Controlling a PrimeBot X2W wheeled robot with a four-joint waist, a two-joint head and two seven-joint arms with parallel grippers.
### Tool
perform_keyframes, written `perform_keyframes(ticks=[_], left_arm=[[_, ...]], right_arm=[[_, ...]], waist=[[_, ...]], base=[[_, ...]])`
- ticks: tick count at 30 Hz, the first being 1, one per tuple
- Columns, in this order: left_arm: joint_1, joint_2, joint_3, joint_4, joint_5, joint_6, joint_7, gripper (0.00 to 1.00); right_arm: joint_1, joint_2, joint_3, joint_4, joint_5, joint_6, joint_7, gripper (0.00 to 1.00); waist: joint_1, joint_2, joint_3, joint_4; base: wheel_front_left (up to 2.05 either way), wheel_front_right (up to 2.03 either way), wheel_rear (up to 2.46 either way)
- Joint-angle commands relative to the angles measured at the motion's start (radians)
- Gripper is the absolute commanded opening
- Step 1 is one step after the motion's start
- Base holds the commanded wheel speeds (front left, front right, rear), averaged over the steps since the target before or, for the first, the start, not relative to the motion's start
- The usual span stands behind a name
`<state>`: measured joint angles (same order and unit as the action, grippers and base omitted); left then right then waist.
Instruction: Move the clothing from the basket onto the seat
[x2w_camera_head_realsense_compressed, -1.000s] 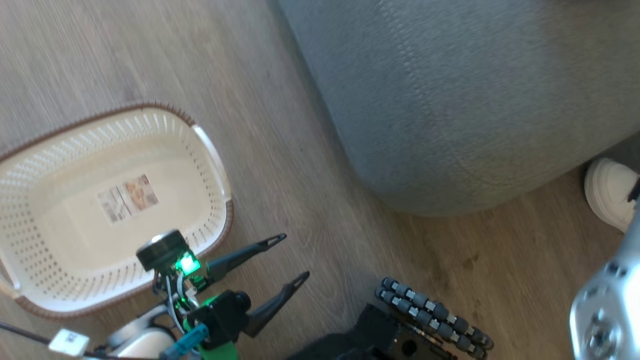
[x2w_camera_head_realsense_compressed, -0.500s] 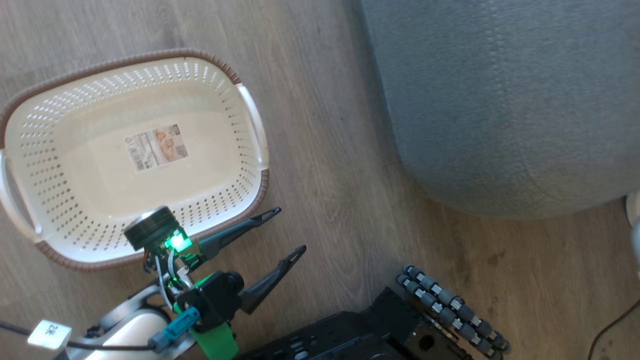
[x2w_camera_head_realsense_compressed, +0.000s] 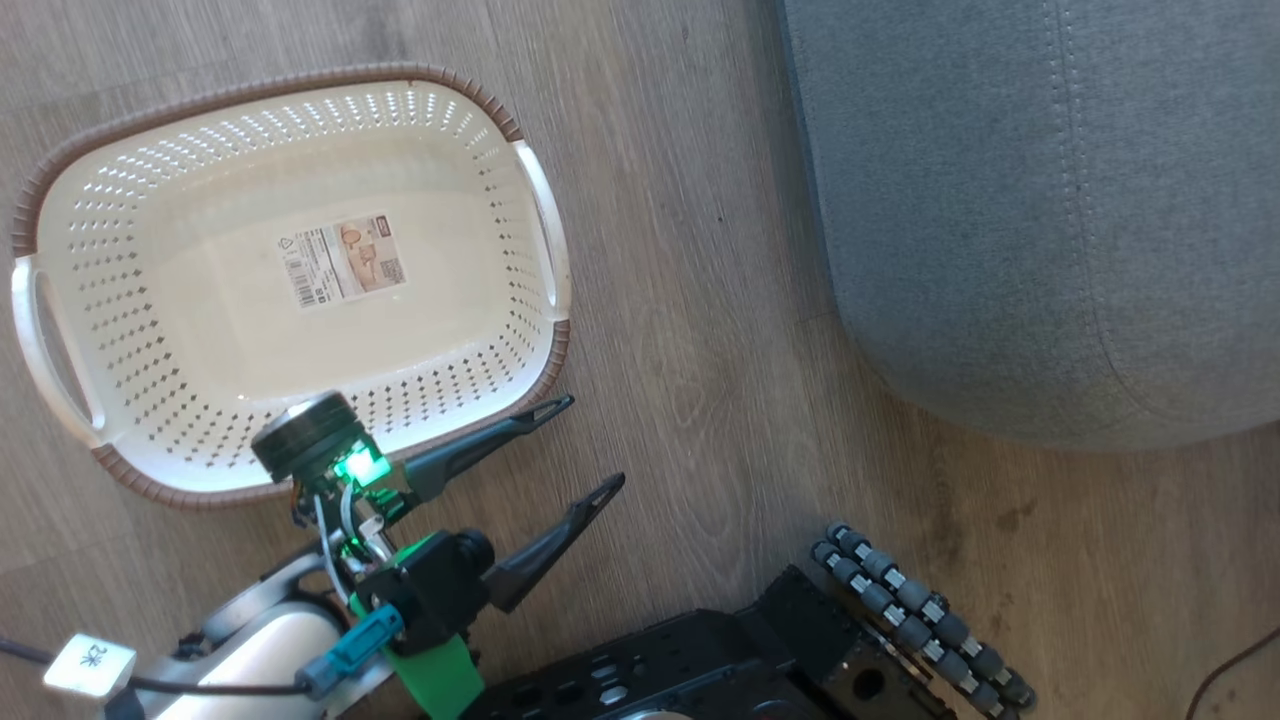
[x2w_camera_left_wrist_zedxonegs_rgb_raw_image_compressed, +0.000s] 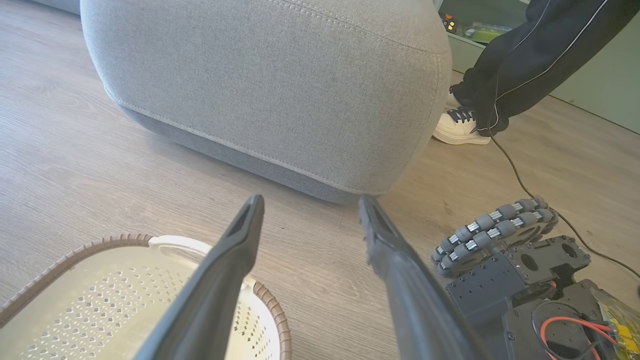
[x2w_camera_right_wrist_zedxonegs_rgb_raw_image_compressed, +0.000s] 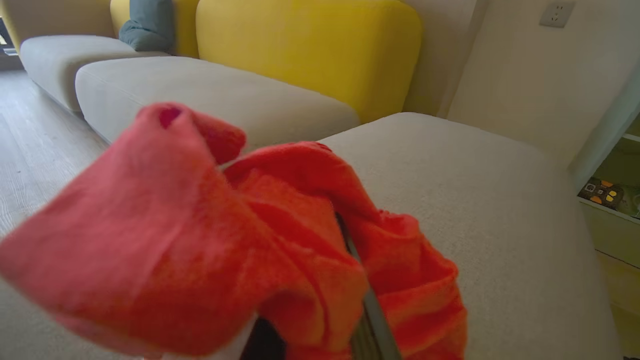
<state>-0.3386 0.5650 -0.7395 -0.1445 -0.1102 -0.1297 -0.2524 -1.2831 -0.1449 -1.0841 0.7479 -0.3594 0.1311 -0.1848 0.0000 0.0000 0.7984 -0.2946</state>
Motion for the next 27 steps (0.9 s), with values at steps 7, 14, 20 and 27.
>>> perform_keyframes(ticks=[7, 14, 20, 27], left_arm=[[-0.015, 0.014, 0.029, -0.03, -0.001, -0.001, -0.009, 1.0], [-0.018, 0.02, 0.032, -0.021, -0.003, -0.001, -0.009, 1.0], [-0.023, 0.004, 0.038, -0.015, -0.011, -0.001, -0.009, 1.0], [-0.024, -0.024, 0.021, 0.001, -0.013, -0.001, -0.009, 1.0]], right_arm=[[-0.043, -0.043, -0.063, 0.06, -0.123, 0.0, 0.052, 0.0], [-0.061, -0.047, -0.116, 0.111, -0.184, 0.0, 0.041, 0.11], [-0.074, -0.047, -0.157, 0.136, -0.22, 0.0, 0.022, 1.0], [-0.059, -0.061, -0.129, 0.197, -0.257, 0.0, 0.072, 1.0]], waist=[[0.0, 0.0, 0.013, 0.005], [0.0, 0.0, 0.015, 0.007], [0.0, 0.0, 0.003, 0.006], [0.0, 0.0, -0.045, 0.002]], base=[[0.0, 0.0, 0.0], [0.0, 0.0, 0.0], [0.0, 0.0, 0.0], [0.0, 0.0, 0.0]])
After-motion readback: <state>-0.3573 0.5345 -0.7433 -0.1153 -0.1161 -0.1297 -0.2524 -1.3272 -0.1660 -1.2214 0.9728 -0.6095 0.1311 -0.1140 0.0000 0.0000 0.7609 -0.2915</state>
